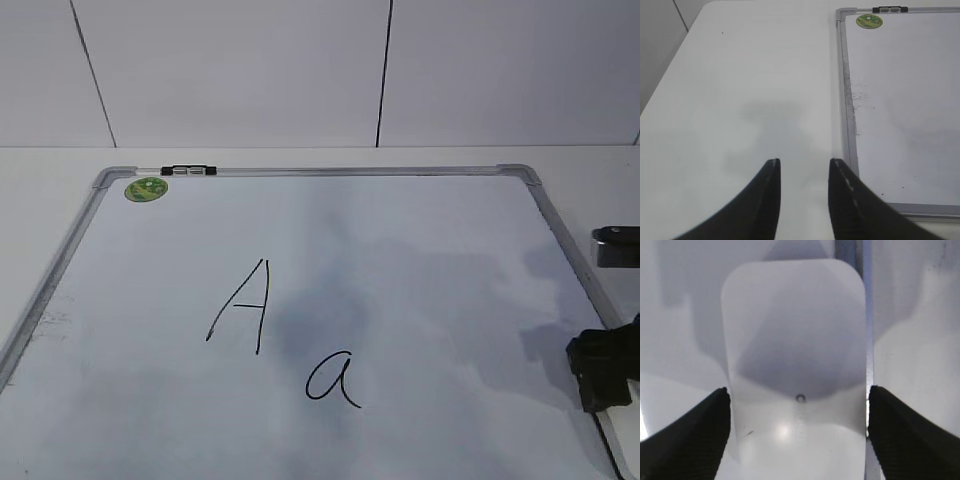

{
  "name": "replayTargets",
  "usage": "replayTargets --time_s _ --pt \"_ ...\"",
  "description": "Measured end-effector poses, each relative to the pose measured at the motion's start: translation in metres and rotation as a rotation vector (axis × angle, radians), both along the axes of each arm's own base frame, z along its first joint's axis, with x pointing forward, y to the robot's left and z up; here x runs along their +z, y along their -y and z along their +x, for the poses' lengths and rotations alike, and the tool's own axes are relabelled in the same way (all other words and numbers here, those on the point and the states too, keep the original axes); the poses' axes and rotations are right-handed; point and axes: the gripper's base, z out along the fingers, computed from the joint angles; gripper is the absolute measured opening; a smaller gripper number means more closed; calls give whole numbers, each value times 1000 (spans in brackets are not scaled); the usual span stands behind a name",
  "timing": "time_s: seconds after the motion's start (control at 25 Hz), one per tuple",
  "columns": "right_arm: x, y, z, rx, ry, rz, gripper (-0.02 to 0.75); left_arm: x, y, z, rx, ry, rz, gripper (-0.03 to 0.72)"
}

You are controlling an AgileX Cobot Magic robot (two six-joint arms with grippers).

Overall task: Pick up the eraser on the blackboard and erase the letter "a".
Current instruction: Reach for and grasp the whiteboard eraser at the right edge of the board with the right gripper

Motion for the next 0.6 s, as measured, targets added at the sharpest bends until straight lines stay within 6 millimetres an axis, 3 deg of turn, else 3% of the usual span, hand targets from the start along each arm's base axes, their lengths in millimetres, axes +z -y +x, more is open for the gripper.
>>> replayTargets --time_s 0.32,0.6 --pt "-2 0 4 -1 -30 -15 663 0 0 0 0 0 0 244" --pt "-2 -1 3 -1 -34 -16 601 0 0 0 0 0 0 245"
